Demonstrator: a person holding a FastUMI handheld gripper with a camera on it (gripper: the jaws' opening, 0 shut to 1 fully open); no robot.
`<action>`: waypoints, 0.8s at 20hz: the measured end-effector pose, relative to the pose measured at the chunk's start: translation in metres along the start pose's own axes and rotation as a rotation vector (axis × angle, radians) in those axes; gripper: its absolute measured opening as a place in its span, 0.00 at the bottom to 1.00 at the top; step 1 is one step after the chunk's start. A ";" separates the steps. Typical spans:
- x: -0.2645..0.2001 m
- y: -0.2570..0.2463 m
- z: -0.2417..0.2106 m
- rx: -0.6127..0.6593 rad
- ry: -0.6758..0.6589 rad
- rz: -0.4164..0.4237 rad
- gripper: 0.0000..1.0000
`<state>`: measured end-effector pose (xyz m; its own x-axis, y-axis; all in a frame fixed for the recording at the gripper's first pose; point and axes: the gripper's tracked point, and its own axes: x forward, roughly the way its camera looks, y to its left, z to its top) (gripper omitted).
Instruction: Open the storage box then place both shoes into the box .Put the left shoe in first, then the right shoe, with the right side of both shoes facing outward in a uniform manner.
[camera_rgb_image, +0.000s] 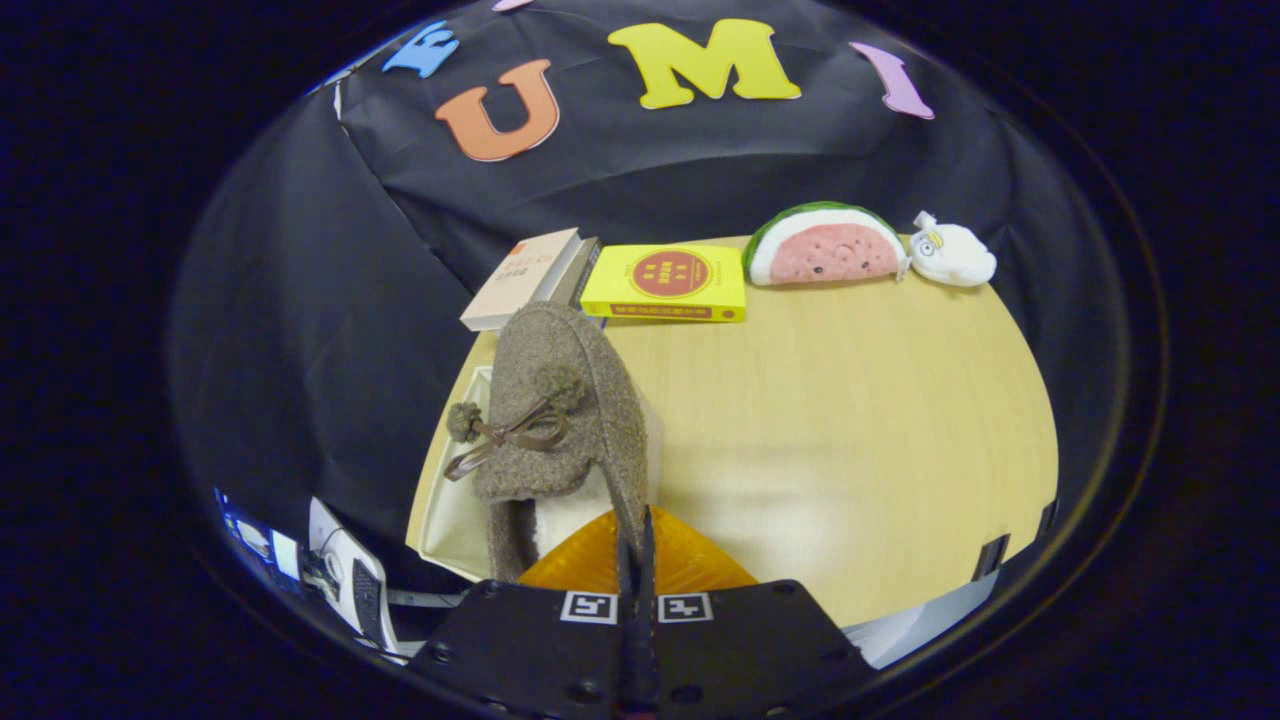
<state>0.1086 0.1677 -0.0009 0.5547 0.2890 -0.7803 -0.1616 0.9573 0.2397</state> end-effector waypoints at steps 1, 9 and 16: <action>0.006 0.012 0.001 -0.001 -0.002 0.000 0.00; 0.069 0.051 -0.016 0.016 -0.023 -0.074 0.00; 0.096 0.044 -0.036 0.001 -0.013 -0.158 0.00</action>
<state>0.1254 0.2373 -0.0858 0.5838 0.1348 -0.8006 -0.0705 0.9908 0.1154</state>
